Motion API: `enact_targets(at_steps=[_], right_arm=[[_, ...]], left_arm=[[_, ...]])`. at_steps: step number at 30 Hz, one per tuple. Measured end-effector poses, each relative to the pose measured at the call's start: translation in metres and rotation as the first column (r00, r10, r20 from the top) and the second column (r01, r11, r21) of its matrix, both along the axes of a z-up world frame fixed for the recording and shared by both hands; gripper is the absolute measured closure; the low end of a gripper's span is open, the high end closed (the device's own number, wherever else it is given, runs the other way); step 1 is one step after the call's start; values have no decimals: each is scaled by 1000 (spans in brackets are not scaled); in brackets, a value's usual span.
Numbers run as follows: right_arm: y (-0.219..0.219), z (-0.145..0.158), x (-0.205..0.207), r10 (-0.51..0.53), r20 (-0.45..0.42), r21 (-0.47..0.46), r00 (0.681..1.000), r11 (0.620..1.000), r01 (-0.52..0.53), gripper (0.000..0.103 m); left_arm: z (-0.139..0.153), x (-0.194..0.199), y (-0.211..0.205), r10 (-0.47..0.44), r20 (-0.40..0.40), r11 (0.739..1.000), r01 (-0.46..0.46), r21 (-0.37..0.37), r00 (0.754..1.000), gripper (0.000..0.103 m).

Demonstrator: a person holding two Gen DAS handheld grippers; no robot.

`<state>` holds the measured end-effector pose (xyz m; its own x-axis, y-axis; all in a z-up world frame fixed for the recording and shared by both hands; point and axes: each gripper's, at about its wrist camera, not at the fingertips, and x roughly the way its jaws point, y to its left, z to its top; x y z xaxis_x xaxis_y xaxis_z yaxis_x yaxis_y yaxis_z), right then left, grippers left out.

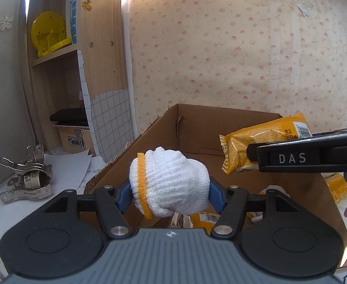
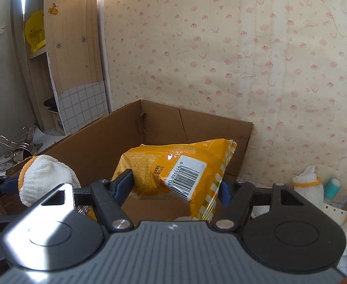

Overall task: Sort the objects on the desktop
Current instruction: 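Carry the glove with left tool while right tool carries the chip bag over the box, then open left tool to drop the glove while right tool drops the chip bag into the box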

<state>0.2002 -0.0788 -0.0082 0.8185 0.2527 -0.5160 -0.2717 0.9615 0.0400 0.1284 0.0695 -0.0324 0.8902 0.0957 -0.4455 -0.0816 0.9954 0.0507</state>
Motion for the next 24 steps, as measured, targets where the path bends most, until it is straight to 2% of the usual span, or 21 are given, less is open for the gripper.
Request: enact_targets(at_steps=[14,17,24], right_arm=[[6,1,22,1,-8,-36,1000,999,-2,31],[5,1,22,7,-5,-41,1000,999,-7,27],[2,4,16,12,10,-35,1000,999,-11,26]], left_arm=[[-8,13,-6,-5,-43,1000,6,12,999,34],[-9,15,-6,-4,-53,1000,4,8,999,32],[-5,12,-9,3,-37,1000,-2,23,999,17]])
